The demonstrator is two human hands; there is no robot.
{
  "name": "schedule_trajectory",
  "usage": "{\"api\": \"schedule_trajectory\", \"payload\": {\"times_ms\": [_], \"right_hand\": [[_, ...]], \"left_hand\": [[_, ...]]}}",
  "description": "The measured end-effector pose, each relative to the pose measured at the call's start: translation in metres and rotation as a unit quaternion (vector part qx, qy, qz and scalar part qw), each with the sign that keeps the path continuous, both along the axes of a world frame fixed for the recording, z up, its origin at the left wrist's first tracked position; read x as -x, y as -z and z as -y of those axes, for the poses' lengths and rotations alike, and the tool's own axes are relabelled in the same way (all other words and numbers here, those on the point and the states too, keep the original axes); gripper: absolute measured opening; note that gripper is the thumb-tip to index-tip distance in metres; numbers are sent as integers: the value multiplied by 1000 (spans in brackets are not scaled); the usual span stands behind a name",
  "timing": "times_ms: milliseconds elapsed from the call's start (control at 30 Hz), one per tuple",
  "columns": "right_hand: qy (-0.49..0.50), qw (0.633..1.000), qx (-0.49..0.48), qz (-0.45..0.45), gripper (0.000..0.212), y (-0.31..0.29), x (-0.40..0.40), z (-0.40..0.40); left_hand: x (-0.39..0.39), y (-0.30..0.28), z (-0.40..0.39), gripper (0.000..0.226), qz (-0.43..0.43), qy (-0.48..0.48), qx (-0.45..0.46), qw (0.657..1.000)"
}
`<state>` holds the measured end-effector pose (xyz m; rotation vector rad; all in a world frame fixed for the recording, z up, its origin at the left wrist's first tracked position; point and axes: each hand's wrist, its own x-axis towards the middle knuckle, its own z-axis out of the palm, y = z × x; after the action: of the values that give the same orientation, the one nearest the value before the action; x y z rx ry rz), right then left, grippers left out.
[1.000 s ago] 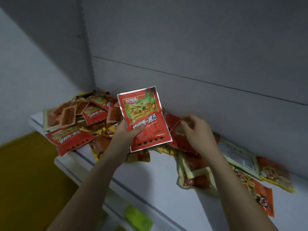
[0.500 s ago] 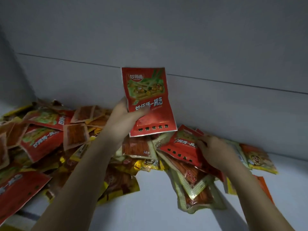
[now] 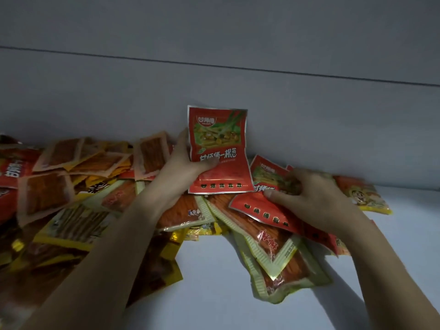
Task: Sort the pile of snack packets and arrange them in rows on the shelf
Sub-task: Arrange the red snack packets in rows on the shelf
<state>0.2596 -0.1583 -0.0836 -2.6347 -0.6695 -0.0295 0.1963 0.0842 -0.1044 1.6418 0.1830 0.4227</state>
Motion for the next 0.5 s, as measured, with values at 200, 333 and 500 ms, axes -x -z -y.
{"api": "schedule_trajectory", "payload": {"times_ms": [200, 333, 500], "right_hand": [[-23, 995, -98, -20, 13, 10, -3, -4], [5, 967, -253, -22, 15, 2, -14, 11], [16, 899, -437, 22, 25, -11, -9, 15]], "left_hand": [[8, 0, 5, 56, 43, -21, 6, 999], [11, -6, 5, 23, 76, -112, 28, 990], [25, -21, 12, 19, 68, -127, 5, 990]]}}
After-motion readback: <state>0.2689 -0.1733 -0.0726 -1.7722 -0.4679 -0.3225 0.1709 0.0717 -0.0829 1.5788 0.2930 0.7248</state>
